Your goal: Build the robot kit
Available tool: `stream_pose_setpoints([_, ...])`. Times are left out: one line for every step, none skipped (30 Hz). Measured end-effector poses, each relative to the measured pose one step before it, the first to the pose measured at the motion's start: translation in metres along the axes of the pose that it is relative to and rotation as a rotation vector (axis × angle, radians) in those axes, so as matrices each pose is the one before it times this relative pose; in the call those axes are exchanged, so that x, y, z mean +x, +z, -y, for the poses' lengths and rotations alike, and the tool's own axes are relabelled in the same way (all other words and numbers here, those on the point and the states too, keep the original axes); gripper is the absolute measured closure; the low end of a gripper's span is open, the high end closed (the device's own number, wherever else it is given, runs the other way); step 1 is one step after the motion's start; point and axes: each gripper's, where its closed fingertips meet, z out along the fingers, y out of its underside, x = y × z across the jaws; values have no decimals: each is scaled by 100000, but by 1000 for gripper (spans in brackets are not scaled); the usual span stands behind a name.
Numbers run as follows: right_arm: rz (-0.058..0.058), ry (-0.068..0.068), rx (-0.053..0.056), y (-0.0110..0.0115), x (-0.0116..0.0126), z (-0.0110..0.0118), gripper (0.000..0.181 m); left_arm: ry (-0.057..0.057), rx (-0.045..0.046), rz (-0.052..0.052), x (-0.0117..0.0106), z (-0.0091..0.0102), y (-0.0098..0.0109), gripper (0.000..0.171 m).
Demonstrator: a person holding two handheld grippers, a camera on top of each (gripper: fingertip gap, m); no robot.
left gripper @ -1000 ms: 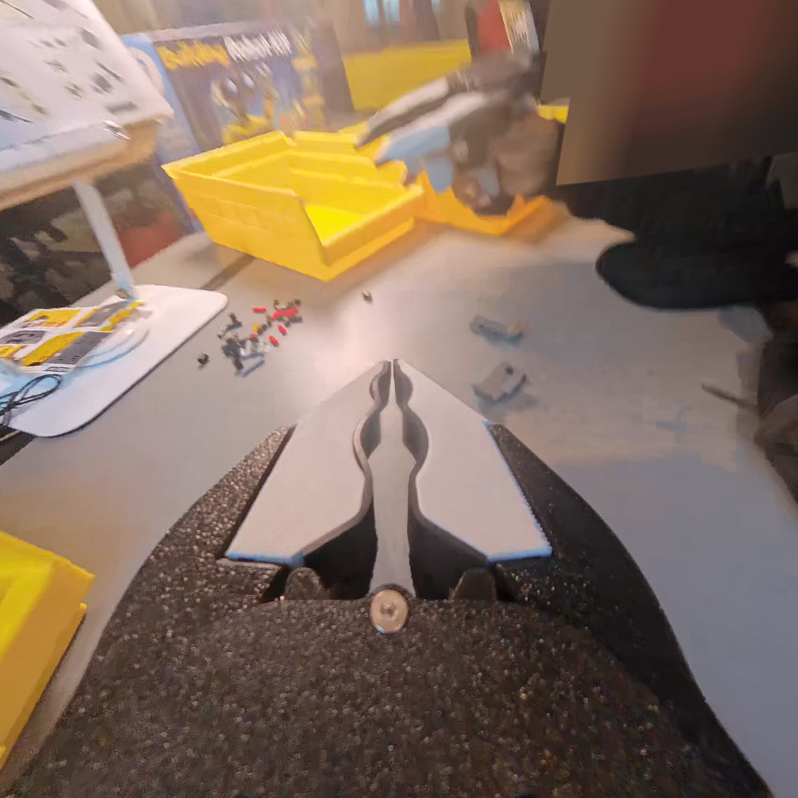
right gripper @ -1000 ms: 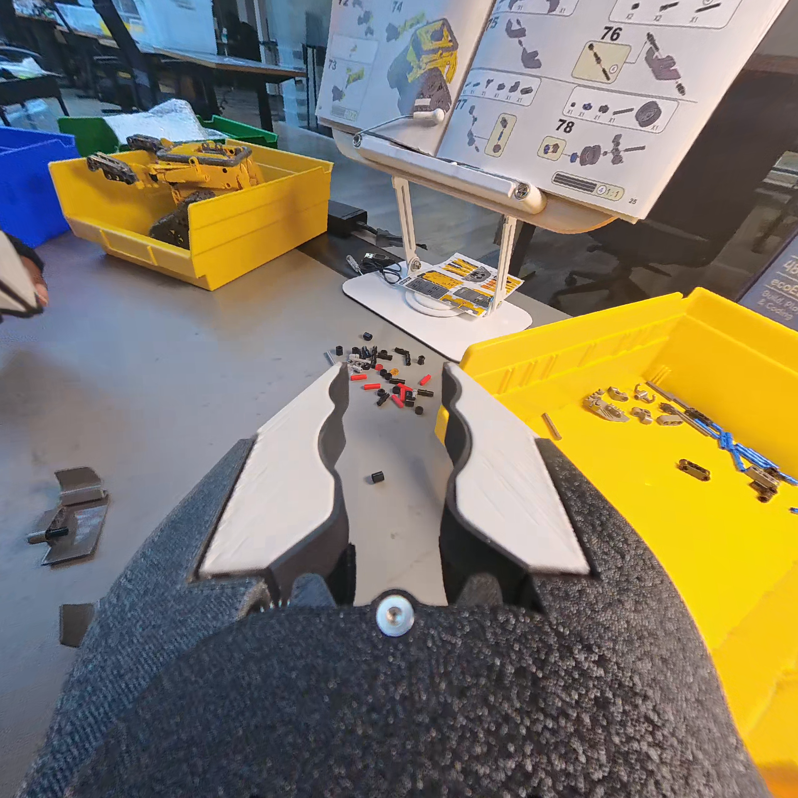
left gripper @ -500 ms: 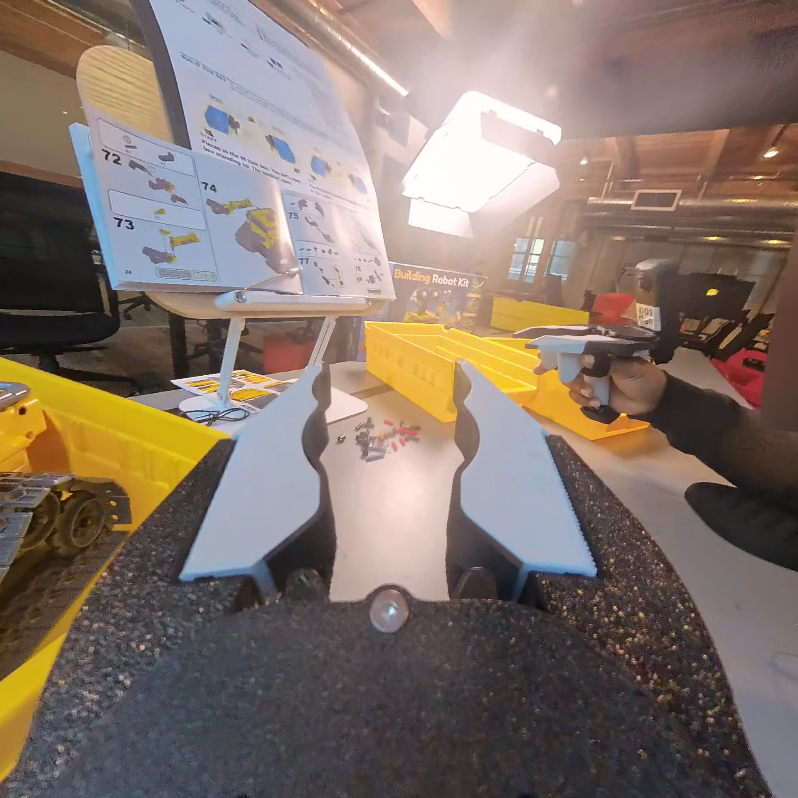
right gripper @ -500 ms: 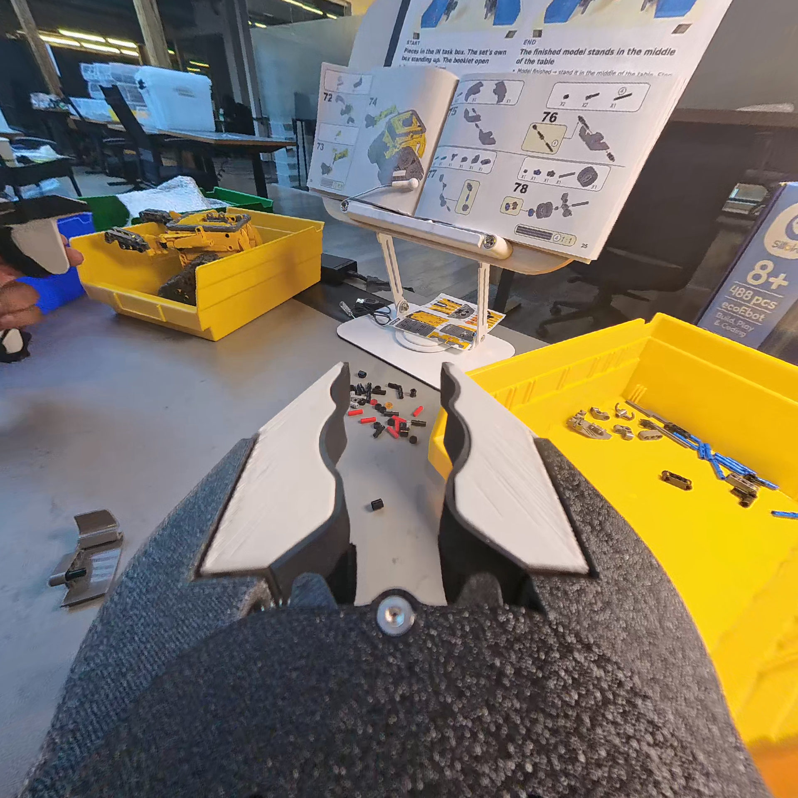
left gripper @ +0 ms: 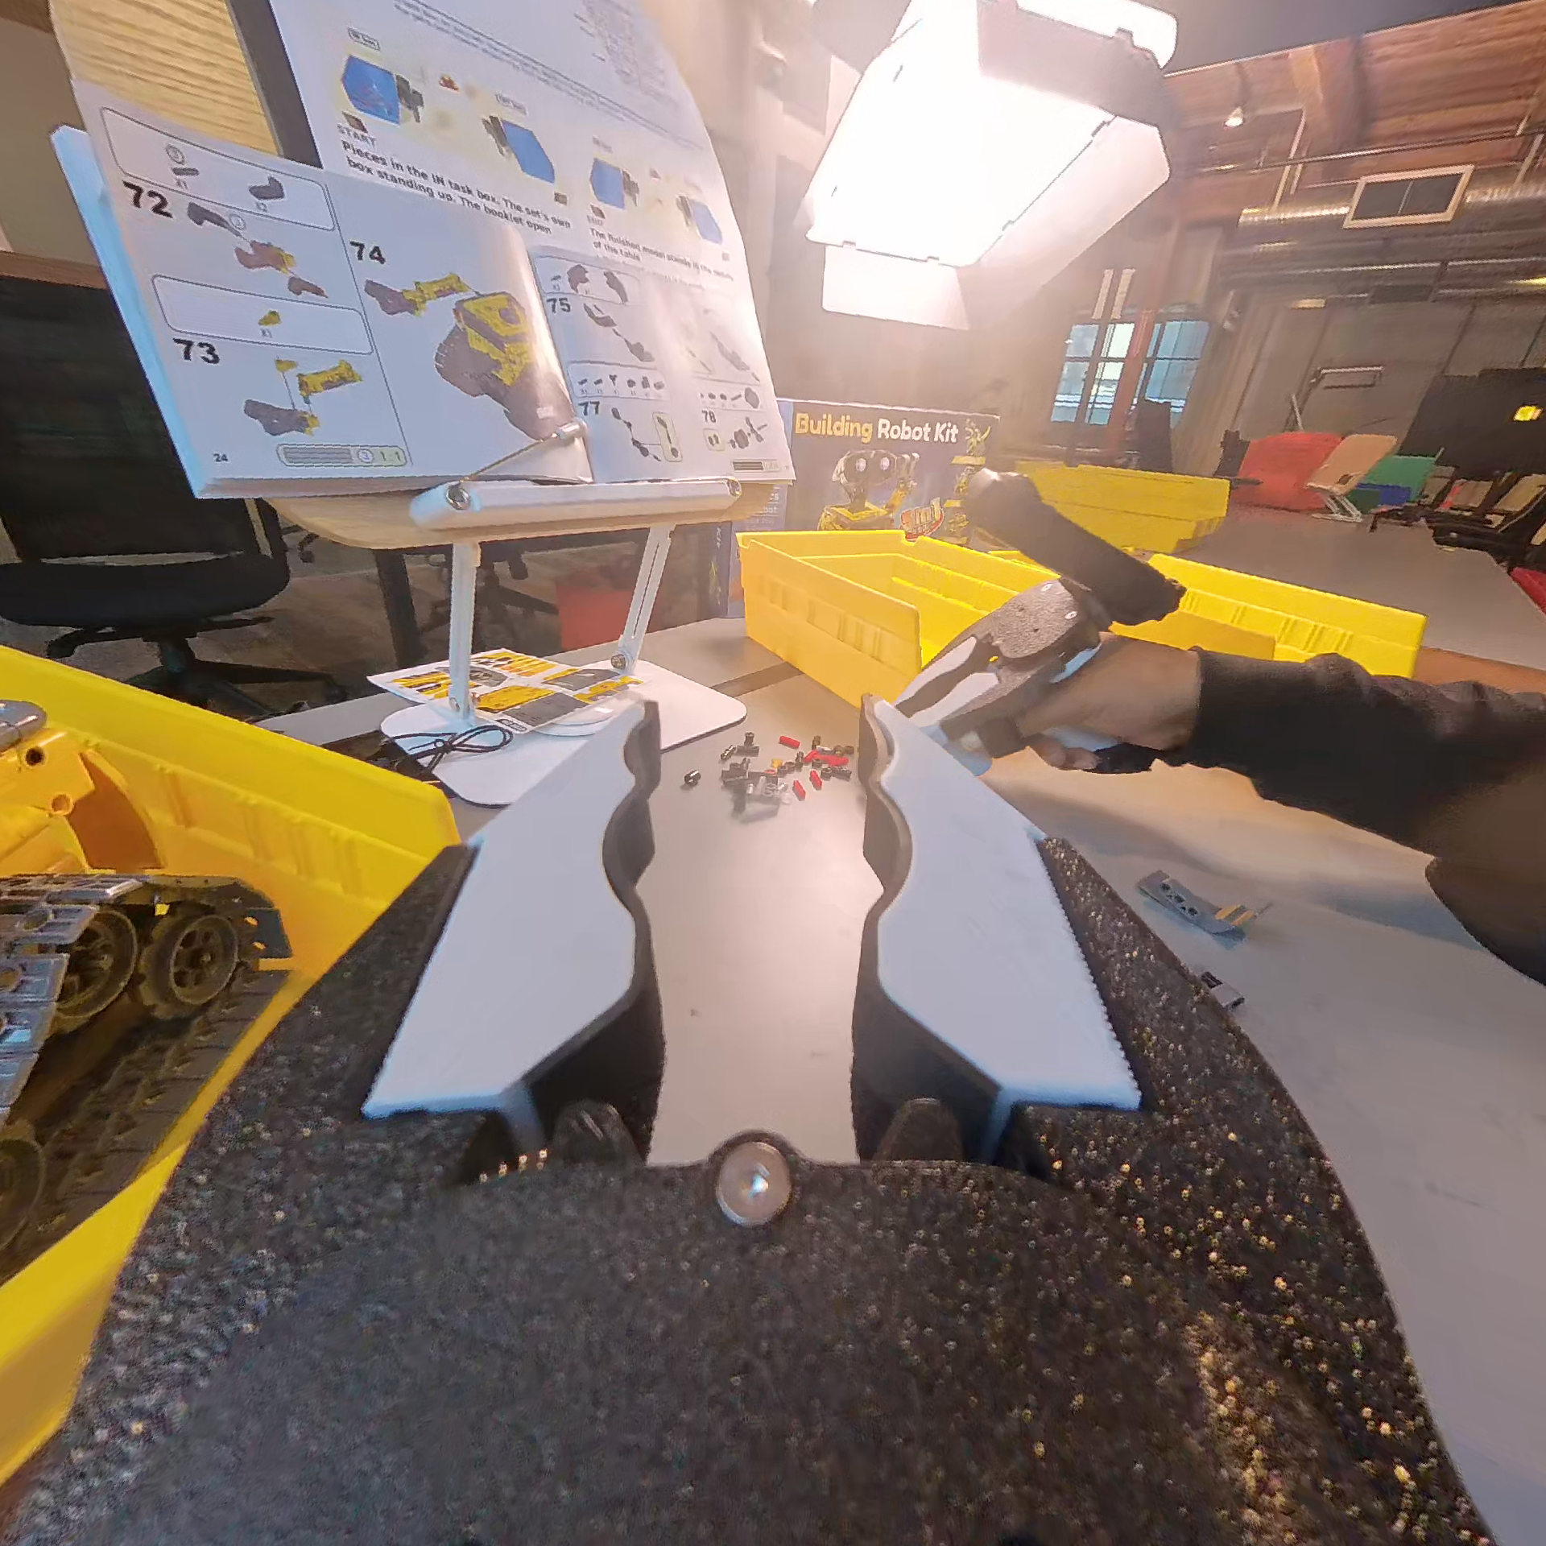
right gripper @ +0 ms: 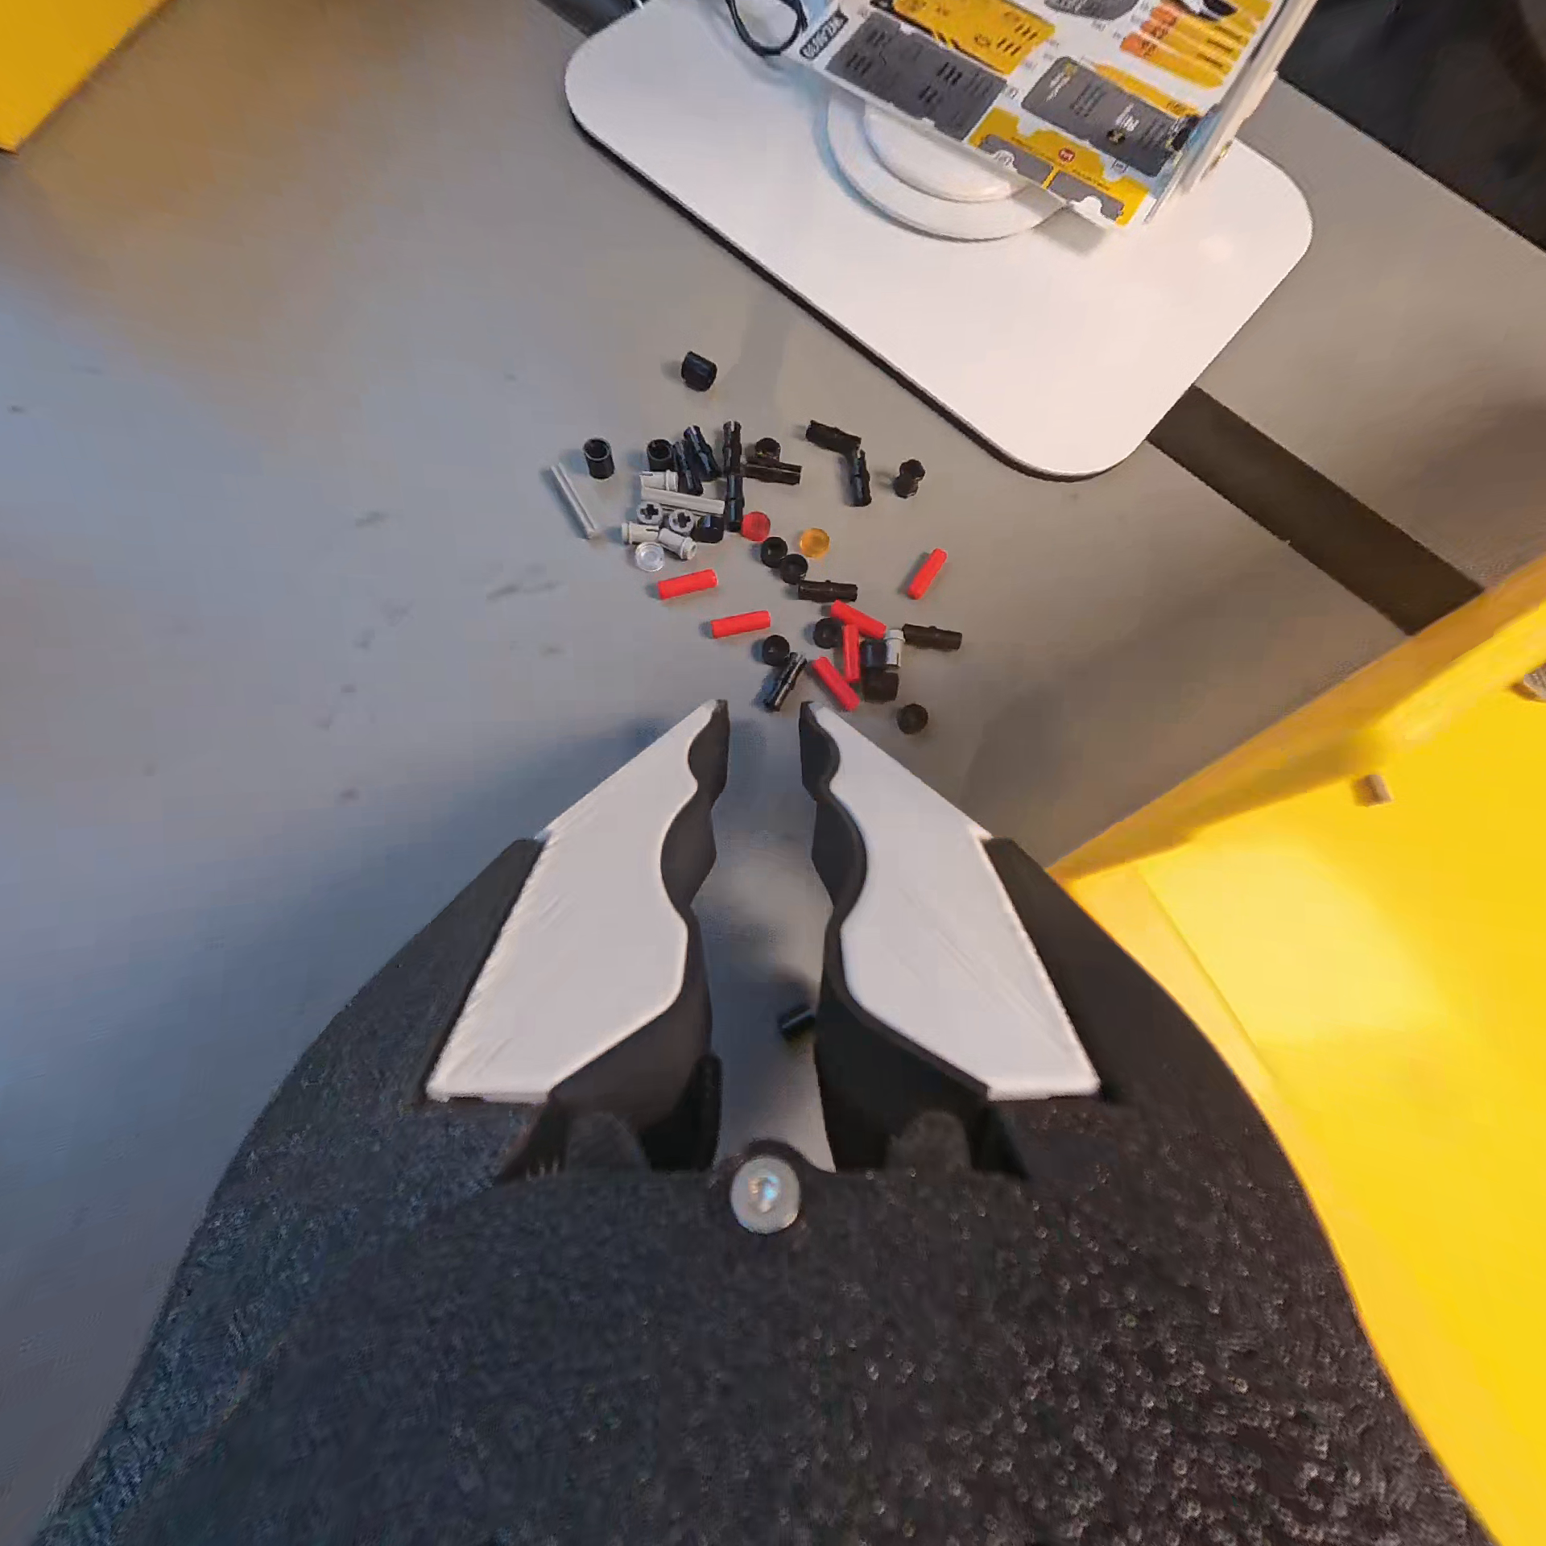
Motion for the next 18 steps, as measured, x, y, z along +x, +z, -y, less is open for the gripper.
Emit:
stream_pose_setpoints([-2143,-1389,-2312,351,238,-180,165,276,-206,-259,96,33,20,125])
stream_pose_setpoints([-1394,-830,-1489,270,126,-96,167,420,-87,40,28,64,-10,125])
stream_pose_setpoints([449,218,-1053,248,-129,-54,168,421,205,243,-4,119,-33,125])
stream_pose_setpoints([787,838,-1071,235,-150,-47,168,107,296,338,-48,128,-58,125])
stream_pose_setpoints([-150,410,-1339,230,13,-109,168,-258,383,481,-104,125,-66,125])
stream_pose_setpoints([-914,-167,-869,173,125,-27,169,-498,510,548,-123,116,-79,125])
stream_pose_setpoints([-534,-71,-154,93,84,108,169,-676,334,290,-96,82,-67,125])
stream_pose_setpoints([379,641,-278,100,-36,97,169,-742,38,11,-64,27,-28,125])
stream_pose_setpoints([188,555,-362,102,17,77,170,-496,97,70,-45,33,-29,125])
stream_pose_setpoints([61,-6,-757,105,56,1,171,-136,152,140,-34,35,-8,125])
stream_pose_setpoints([846,473,-655,49,-49,46,173,-15,-94,-5,-8,-12,-10,125])
stream_pose_setpoints([1228,590,-582,51,-94,40,175,-76,-252,-118,26,-40,27,125])
stream_pose_setpoints([1315,308,-367,49,-112,26,177,-96,-224,-137,33,-45,18,125])
stream_pose_setpoints([766,166,-209,7,-8,15,177,-22,-202,-196,64,-46,30,125])
stream_pose_setpoints([730,423,-70,-19,20,-26,177,37,-299,-148,44,-80,40,125])
stream_pose_setpoints([-59,6,52,-74,97,-62,178,92,-493,-49,40,-119,42,125])
stream_pose_setpoints([-925,-1803,294,-186,132,-126,178,135,-736,-96,47,-177,68,125])
stream_pose_setpoints([280,-2073,1118,-385,-139,-93,177,110,-832,-228,62,-199,70,125])
